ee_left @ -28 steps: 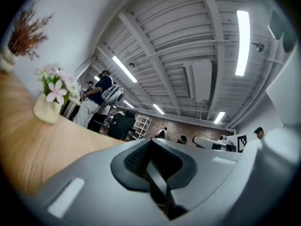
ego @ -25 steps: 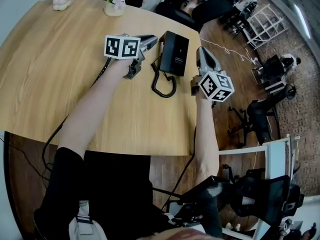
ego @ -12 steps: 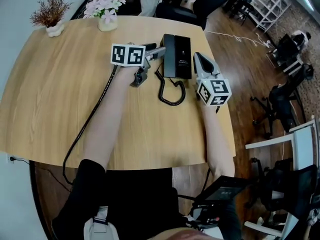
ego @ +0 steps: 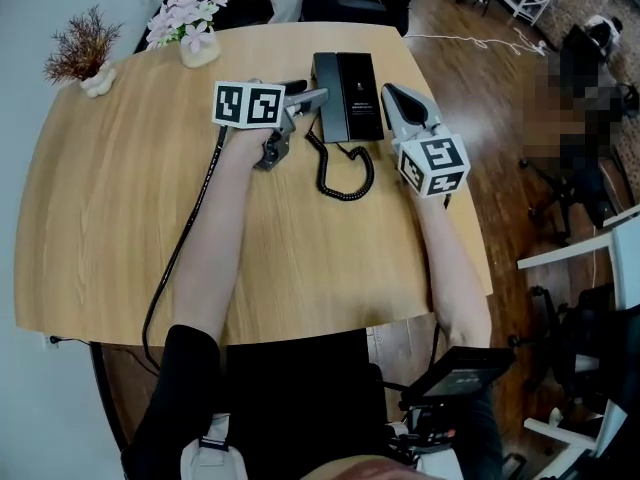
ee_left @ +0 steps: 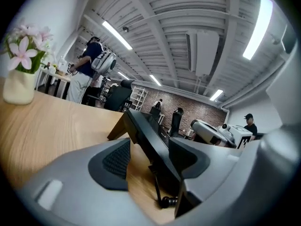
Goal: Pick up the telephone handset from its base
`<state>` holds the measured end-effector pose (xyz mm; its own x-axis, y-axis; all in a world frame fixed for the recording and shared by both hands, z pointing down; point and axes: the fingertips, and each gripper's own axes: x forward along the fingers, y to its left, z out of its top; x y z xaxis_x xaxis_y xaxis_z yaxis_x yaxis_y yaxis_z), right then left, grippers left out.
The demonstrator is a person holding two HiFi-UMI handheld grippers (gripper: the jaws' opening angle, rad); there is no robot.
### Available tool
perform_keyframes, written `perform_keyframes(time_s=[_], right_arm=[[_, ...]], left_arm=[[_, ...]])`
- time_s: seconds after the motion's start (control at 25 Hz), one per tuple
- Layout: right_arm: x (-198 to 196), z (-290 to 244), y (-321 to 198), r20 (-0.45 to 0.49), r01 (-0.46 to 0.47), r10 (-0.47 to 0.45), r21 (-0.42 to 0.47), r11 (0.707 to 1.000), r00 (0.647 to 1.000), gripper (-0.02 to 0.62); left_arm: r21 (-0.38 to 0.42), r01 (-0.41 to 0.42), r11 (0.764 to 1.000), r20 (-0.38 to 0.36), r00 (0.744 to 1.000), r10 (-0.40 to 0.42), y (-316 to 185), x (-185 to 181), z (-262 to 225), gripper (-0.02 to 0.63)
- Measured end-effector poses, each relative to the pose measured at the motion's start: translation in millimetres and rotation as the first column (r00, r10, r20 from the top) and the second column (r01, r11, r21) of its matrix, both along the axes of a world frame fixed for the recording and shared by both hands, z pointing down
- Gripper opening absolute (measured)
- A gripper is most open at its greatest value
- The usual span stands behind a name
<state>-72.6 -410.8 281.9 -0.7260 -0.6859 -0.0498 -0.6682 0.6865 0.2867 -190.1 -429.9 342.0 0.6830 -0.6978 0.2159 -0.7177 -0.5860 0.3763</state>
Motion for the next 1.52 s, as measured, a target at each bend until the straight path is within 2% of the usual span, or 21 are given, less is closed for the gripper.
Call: perform_keyframes(time_s=[0.28, 0.44, 0.72, 0.96, 1.12, 1.4, 1.52], right_arm=[[-16.4, -0.5, 11.1, -0.046, 0.05, -0.048, 0.04, 0.998, 0.998, 0.003], [-20.1, -4.1, 14.2, -0.062, 0.065, -0.062, 0.059, 0.996, 0.996, 0.003], [-26.1, -6.1, 21.5, -0.07, 0.087, -0.083, 0.063, 0.994, 0.994, 0.003], [-27.9, -8.4, 21.3, -0.067, 0.097, -0.093, 0.065, 0.993, 0.993, 0.003], [-27.4, -8.3, 21.4, -0.064, 0.098, -0.094, 0.067, 0.993, 0.993, 0.003], [-17.4, -4.7, 17.8, -0.053, 0.074, -0.071, 0.05, 0.996, 0.996, 0.003], [-18.1, -6.8, 17.2, -0.048, 0.074, -0.071, 0.053, 0.996, 0.996, 0.003]], left_arm=[[-0.104, -0.033, 0.994, -0.171, 0.985, 0.015, 5.0, -4.4, -2.8, 0.254], [-0.158, -0.04, 0.987, -0.297, 0.955, -0.008, -1.2, -8.4, -9.8, 0.345], [-0.155, -0.048, 0.987, -0.273, 0.962, 0.004, 4.3, 3.8, -11.0, 0.383], [-0.163, -0.043, 0.986, -0.288, 0.958, -0.006, 6.1, 2.1, -12.1, 0.383], [-0.141, -0.036, 0.989, -0.269, 0.963, -0.004, 1.1, -0.8, -9.8, 0.383], [-0.182, -0.056, 0.982, -0.268, 0.963, 0.006, 5.3, 10.5, -4.6, 0.383], [-0.22, -0.018, 0.975, -0.242, 0.97, -0.037, 0.9, 5.8, 0.0, 0.374]])
